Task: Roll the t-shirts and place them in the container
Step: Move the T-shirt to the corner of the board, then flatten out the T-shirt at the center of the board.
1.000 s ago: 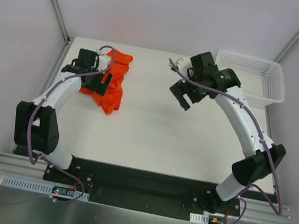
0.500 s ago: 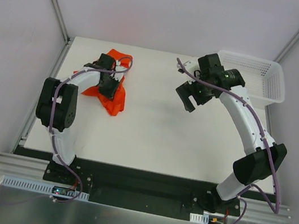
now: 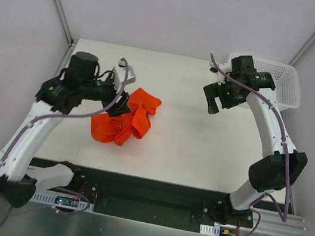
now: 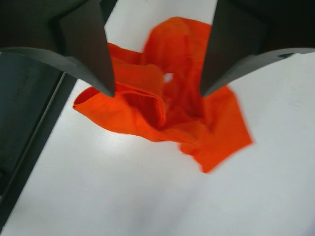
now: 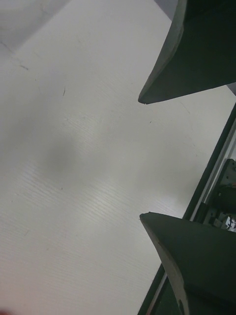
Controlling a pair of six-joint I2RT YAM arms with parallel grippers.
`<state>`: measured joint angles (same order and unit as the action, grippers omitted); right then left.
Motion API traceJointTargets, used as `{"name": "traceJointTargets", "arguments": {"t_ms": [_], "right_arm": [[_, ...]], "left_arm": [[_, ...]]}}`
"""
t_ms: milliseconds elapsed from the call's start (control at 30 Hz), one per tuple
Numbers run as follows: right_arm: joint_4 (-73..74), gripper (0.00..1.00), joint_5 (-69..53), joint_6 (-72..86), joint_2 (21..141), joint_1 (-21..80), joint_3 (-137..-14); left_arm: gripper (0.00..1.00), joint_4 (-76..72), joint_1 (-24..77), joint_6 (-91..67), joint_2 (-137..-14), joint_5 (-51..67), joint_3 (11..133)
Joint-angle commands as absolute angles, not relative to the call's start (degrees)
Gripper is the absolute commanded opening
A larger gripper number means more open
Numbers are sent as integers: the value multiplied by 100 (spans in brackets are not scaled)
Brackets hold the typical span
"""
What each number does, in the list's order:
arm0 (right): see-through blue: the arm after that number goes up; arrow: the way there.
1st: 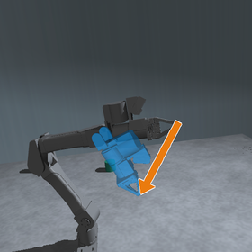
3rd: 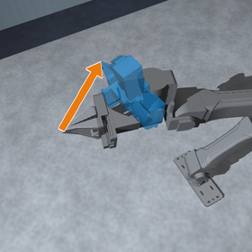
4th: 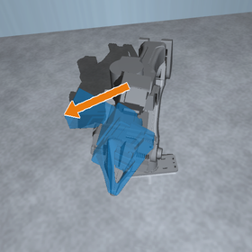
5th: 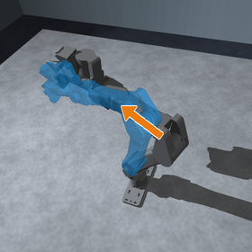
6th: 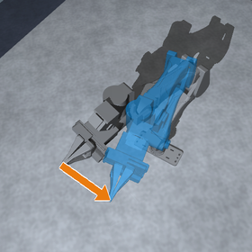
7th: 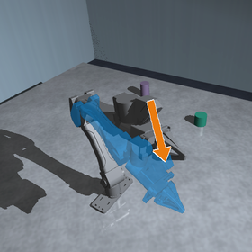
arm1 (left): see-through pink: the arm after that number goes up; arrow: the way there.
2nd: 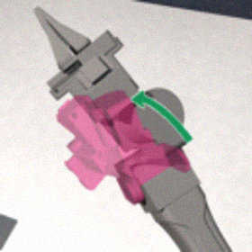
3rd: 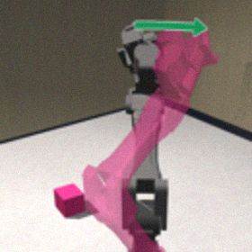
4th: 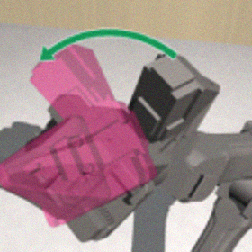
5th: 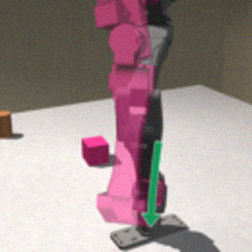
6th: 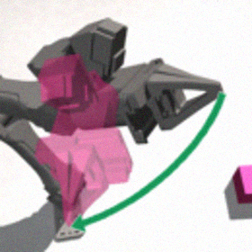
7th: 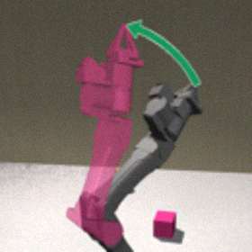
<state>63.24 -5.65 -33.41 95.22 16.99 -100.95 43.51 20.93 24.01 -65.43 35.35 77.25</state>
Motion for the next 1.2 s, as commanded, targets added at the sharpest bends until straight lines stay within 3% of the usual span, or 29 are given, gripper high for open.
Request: {"name": "traceJointTargets", "arguments": {"t_ms": [0, 200, 367, 733, 900, 967, 1000, 1033, 1067, 1167], "right_arm": [[6566, 96, -1239, -3147, 9869, 1810, -10467], [6434, 98, -1073, -3261, 11046, 2469, -11583], [6258, 96, -975, -3304, 12117, 2874, -12171], [6232, 93, -1433, -3331, 13831, 3392, -13348], [6108, 83, -1380, -3322, 14238, 3568, -13579], [6100, 79, -1380, -3340, 14326, 3612, -13509], [6082, 72, -1389, -3366, 14344, 3630, -13517], [6056, 66, -1319, -3366, 14370, 3630, -13518], [6030, 59, -1266, -3340, 14396, 3630, -13526], [6029, 40, -1239, -3322, 14318, 3560, -13588]], "left_arm": [[77, 4773, 1943, 2761, -5740, 2306, 7314], [81, 4535, 370, 1031, -6678, 1820, 6443], [76, 4422, 115, 81, -7848, 1696, 6416], [68, 3938, -308, 44, -9139, 1565, 6161], [65, 3929, -299, 228, -9579, 1310, 6240], [58, 3929, -299, 211, -9834, 1344, 6258], [50, 3929, -308, 211, -9905, 1432, 6275], [24, 3929, -308, 237, -10010, 1502, 6319], [16, 3937, -299, 263, -10054, 1590, 6363], [3, 3964, -308, 299, -10177, 1635, 6547]]}}
